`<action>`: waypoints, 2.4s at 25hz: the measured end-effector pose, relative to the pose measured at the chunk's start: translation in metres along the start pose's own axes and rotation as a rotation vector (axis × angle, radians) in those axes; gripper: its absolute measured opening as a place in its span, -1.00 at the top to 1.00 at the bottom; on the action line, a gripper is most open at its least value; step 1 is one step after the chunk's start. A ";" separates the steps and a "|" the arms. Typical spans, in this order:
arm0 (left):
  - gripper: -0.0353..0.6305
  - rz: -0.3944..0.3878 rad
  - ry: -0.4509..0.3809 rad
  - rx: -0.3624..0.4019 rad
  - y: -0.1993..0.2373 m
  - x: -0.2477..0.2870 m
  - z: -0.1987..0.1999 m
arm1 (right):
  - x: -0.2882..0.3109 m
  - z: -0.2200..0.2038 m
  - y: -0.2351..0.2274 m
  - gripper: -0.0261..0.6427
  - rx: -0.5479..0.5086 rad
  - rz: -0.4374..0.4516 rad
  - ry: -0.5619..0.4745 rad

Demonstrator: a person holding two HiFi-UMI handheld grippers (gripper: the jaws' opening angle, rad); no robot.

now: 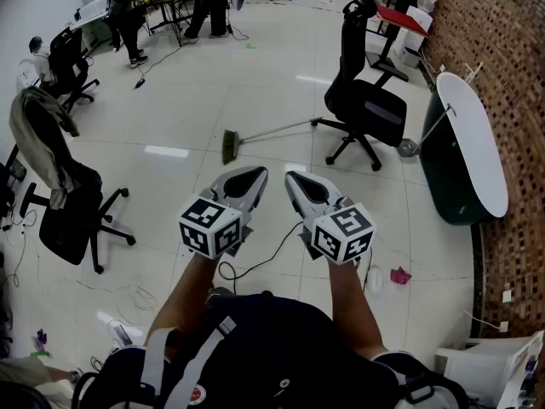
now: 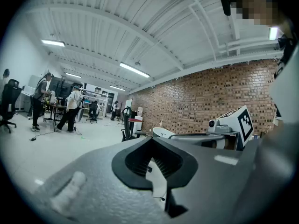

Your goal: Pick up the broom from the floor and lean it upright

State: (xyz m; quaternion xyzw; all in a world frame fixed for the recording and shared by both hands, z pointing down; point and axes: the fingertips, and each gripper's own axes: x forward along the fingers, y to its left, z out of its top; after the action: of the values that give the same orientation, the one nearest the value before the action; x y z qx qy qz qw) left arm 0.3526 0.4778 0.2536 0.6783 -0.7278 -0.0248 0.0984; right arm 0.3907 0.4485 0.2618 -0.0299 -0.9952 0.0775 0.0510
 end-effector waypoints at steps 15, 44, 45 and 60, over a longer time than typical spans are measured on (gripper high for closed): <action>0.89 0.033 0.011 -0.009 0.040 0.028 0.002 | 0.029 0.003 -0.036 0.90 -0.013 0.010 0.013; 0.89 -0.162 0.061 -0.025 0.320 0.278 0.062 | 0.303 0.051 -0.266 0.90 0.032 -0.191 0.058; 0.89 -0.165 0.065 -0.025 0.325 0.287 0.060 | 0.306 0.048 -0.275 0.90 0.038 -0.199 0.064; 0.89 -0.158 0.103 0.003 0.372 0.444 0.072 | 0.355 0.056 -0.440 0.90 0.039 -0.186 0.092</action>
State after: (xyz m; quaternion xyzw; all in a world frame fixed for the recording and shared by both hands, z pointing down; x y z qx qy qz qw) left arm -0.0521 0.0593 0.2948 0.7340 -0.6661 0.0036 0.1327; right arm 0.0095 0.0303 0.3107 0.0603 -0.9886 0.0903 0.1044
